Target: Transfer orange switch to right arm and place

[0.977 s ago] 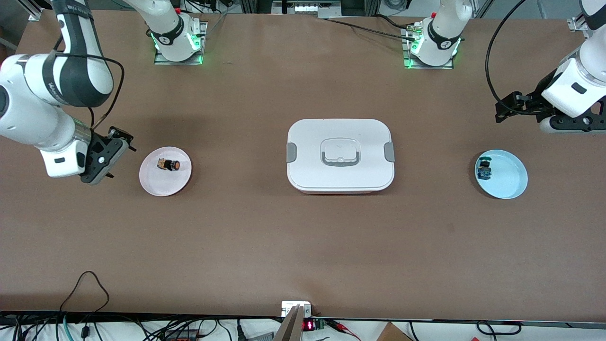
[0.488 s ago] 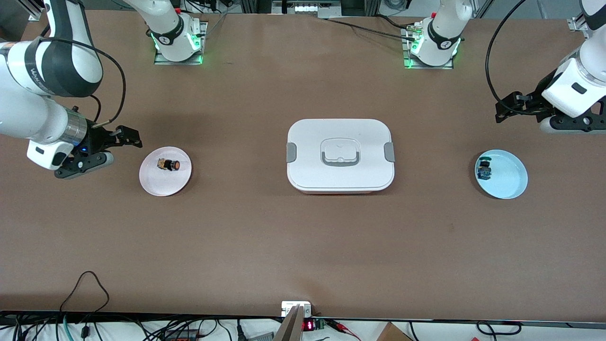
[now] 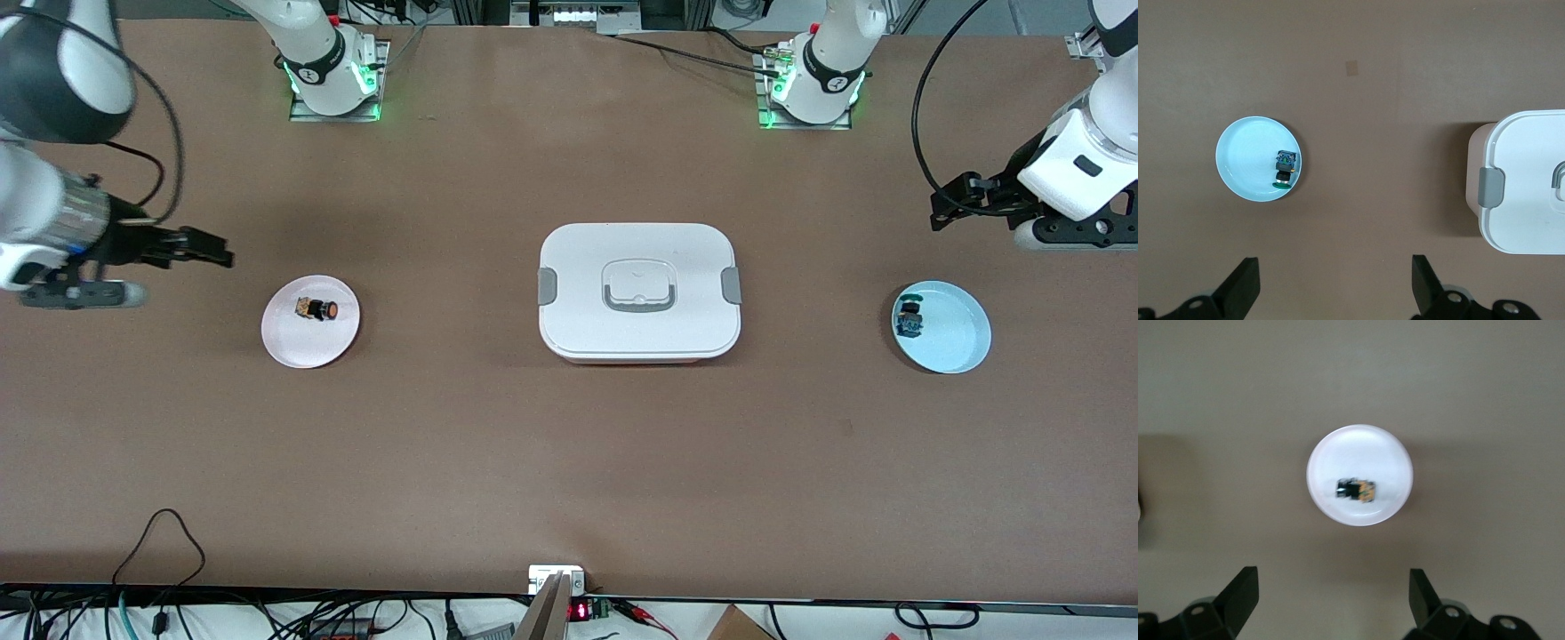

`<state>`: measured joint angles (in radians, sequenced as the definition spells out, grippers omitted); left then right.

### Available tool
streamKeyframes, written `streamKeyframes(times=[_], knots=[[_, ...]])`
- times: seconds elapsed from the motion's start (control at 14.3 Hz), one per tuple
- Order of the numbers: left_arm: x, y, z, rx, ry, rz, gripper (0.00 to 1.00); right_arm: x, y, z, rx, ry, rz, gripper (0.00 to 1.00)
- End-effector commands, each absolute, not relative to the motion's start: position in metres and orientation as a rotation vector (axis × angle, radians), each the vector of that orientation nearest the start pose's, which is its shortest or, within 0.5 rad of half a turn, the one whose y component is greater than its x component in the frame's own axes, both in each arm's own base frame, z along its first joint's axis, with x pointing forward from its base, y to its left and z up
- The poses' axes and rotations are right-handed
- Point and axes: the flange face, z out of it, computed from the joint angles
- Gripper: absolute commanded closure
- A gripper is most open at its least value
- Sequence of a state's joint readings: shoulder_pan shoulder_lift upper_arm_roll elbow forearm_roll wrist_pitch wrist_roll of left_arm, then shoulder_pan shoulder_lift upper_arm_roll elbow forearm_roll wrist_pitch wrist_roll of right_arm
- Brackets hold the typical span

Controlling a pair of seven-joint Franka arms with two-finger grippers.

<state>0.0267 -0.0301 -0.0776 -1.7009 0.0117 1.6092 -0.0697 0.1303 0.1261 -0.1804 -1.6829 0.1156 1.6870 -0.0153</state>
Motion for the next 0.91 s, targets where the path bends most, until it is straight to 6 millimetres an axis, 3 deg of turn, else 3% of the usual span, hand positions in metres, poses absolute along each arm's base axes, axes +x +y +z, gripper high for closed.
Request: streamKeyframes(times=[0.0, 0.35, 0.42, 0.56, 0.84], knots=[[0.547, -0.025, 0.587, -3.134, -0.029, 0.098, 0.00, 0.589, -0.053, 0.538, -3.046, 0.151, 0.124, 0.00], [0.547, -0.025, 0.587, -3.132, -0.029, 0.098, 0.00, 0.590, -0.058, 0.620, -3.194, 0.112, 0.044, 0.00], [0.547, -0.025, 0.587, -3.134, -0.029, 0.098, 0.00, 0.590, -0.055, 0.623, -3.202, 0.109, 0.047, 0.00], [0.547, -0.025, 0.587, -3.134, -0.029, 0.098, 0.00, 0.588, -0.053, 0.603, -3.187, 0.119, 0.094, 0.00], [0.547, -0.025, 0.587, -3.134, -0.029, 0.098, 0.00, 0.582, -0.052, 0.589, -3.166, 0.127, 0.022, 0.00]])
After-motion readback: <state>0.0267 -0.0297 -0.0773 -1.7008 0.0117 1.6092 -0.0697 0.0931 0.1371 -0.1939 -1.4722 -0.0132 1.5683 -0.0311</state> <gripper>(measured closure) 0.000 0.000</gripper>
